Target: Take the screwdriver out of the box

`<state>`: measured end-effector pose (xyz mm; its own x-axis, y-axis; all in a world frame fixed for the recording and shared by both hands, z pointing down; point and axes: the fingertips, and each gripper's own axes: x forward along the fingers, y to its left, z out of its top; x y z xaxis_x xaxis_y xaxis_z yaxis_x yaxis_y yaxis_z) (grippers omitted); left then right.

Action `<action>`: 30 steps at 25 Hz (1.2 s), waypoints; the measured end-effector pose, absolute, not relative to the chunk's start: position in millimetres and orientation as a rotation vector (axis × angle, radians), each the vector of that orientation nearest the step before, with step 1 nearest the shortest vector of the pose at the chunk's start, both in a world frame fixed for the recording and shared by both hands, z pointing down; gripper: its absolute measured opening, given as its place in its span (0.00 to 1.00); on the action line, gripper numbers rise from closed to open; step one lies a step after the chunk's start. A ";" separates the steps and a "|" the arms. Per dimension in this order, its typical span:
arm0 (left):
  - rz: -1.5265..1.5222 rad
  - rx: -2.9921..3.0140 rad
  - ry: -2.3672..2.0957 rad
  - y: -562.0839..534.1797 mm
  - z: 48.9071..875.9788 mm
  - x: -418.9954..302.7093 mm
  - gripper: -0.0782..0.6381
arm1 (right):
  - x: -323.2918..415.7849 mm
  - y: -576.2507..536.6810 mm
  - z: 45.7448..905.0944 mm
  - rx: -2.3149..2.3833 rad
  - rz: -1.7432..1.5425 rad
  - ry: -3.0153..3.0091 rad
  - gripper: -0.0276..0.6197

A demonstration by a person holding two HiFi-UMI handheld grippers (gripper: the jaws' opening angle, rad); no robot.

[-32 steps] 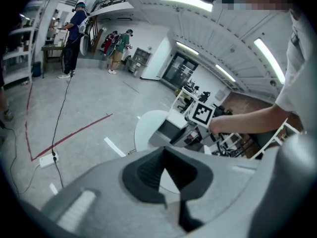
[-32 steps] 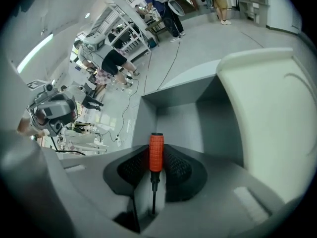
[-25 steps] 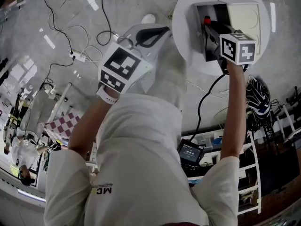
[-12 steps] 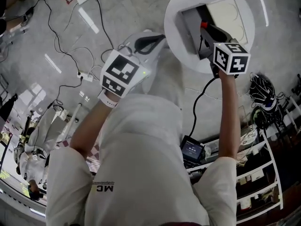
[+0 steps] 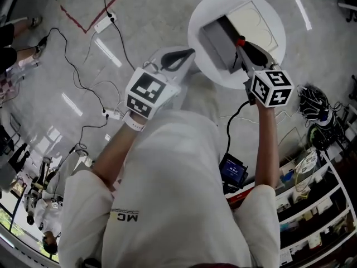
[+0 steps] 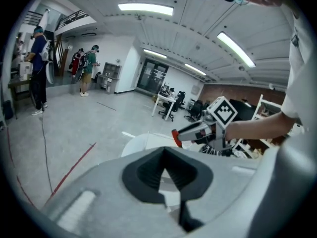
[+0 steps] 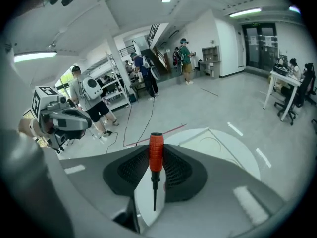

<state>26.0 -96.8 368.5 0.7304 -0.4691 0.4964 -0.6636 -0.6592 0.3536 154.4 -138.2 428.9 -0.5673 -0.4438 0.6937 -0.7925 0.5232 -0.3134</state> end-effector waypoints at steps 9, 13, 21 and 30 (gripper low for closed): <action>0.463 2.471 -0.848 -92.5 312.6 23.7 0.11 | 187.1 -101.1 321.0 1.257 0.790 -2.318 0.18; 0.442 2.517 -0.839 -85.2 289.0 34.6 0.11 | 208.9 -76.6 280.6 1.361 0.744 -2.344 0.18; 0.347 2.610 -0.816 -69.0 239.1 40.0 0.11 | 229.6 -34.5 228.2 1.557 0.647 -2.382 0.18; 0.263 2.691 -0.851 -49.9 184.2 34.3 0.11 | 248.4 10.9 173.1 1.706 0.502 -2.461 0.18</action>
<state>34.3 -49.9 184.2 0.8073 -0.5284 0.2628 -0.5846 -0.7772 0.2329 248.4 10.9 173.1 -0.3648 -0.8911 0.2700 -0.9257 0.3158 -0.2084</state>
